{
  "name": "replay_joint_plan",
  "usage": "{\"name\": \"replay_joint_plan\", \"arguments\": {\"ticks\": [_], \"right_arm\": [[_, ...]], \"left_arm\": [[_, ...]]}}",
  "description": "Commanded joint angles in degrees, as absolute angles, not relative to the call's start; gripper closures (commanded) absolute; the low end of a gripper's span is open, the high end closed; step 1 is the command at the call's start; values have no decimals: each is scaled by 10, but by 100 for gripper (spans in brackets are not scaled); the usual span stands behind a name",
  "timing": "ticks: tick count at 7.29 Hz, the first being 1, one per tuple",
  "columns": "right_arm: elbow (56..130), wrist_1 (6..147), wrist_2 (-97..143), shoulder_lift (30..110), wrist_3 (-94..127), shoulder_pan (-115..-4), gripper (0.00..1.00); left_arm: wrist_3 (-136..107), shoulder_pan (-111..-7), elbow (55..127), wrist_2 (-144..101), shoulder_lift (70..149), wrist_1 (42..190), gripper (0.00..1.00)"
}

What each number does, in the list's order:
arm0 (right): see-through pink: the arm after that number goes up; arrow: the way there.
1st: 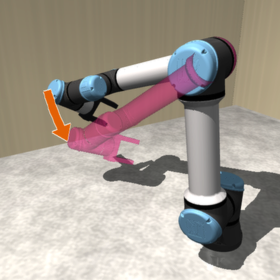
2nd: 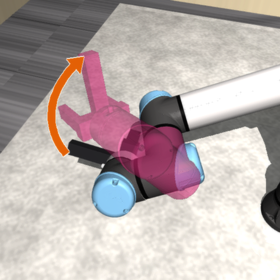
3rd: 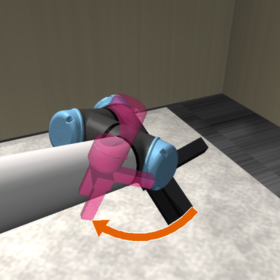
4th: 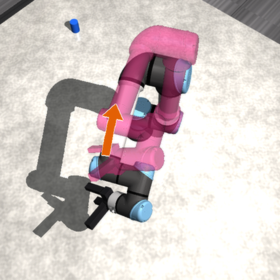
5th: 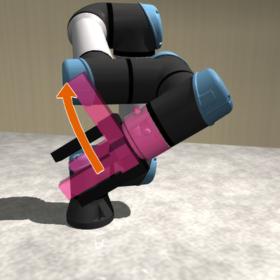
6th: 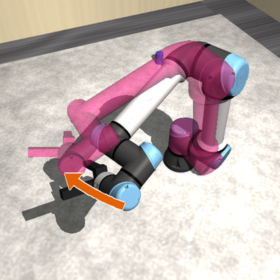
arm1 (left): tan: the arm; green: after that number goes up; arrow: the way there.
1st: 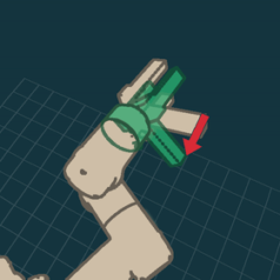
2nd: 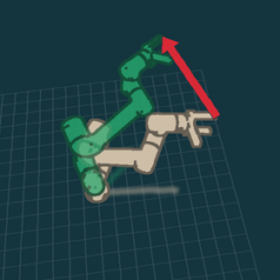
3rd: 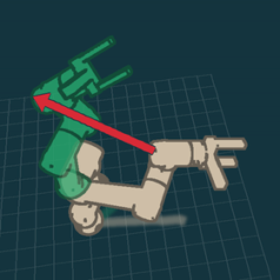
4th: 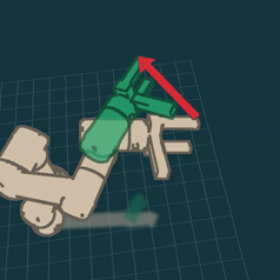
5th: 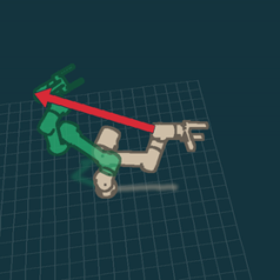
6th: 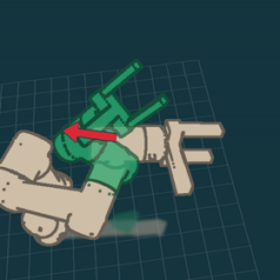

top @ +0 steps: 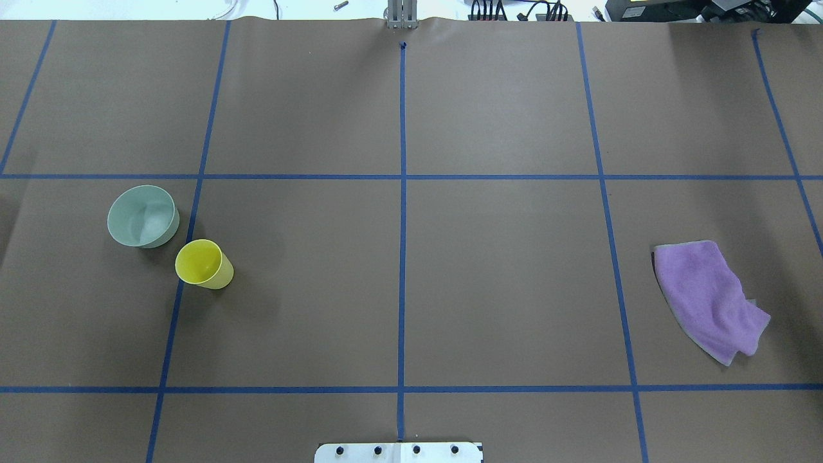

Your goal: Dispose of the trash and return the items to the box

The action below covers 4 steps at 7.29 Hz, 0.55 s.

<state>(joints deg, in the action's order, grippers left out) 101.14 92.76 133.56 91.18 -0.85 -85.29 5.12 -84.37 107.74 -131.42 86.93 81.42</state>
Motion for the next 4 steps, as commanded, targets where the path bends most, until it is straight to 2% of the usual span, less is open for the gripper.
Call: {"name": "replay_joint_plan", "arguments": {"ticks": [1,4], "right_arm": [[1012,927,1336,912,-9,-853,0],[1011,926,1335,908,-7,-853,0]], "left_arm": [[50,-845,1082,-1316,864,827,1],[52,-842,1063,-1316,867,832,1]]}}
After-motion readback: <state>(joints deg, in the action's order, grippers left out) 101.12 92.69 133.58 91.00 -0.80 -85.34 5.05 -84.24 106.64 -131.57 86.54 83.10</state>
